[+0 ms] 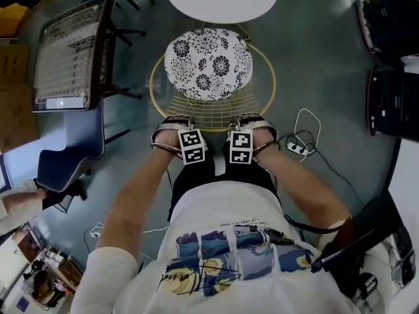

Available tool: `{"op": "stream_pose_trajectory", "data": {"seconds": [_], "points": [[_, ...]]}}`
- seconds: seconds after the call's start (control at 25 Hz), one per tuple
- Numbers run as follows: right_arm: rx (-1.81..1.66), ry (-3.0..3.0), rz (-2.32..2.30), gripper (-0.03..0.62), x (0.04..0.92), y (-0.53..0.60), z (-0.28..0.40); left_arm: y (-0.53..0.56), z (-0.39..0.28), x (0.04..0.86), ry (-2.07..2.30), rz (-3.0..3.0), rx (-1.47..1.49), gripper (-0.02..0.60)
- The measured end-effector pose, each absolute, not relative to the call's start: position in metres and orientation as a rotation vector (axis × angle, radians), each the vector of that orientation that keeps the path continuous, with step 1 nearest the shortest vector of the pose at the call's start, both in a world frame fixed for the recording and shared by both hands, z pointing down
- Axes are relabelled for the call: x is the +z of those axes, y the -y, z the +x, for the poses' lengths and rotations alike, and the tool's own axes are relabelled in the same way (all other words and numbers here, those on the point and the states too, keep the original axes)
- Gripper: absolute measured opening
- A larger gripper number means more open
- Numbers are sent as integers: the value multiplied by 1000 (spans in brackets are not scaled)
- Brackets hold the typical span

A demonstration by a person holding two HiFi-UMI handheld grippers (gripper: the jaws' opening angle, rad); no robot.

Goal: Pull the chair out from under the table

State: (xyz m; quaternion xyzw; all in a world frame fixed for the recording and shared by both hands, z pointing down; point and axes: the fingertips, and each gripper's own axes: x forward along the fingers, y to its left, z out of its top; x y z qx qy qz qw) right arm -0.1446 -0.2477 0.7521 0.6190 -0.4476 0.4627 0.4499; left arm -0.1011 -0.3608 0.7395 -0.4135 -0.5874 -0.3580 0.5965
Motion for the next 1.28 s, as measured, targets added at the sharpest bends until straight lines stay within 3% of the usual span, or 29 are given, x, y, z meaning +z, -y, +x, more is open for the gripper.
{"op": "stream_pose_trajectory", "data": {"seconds": [1.28], "points": [[1190, 1046, 1550, 51, 756, 299, -273, 412, -226, 741, 1483, -904, -816, 57]]}}
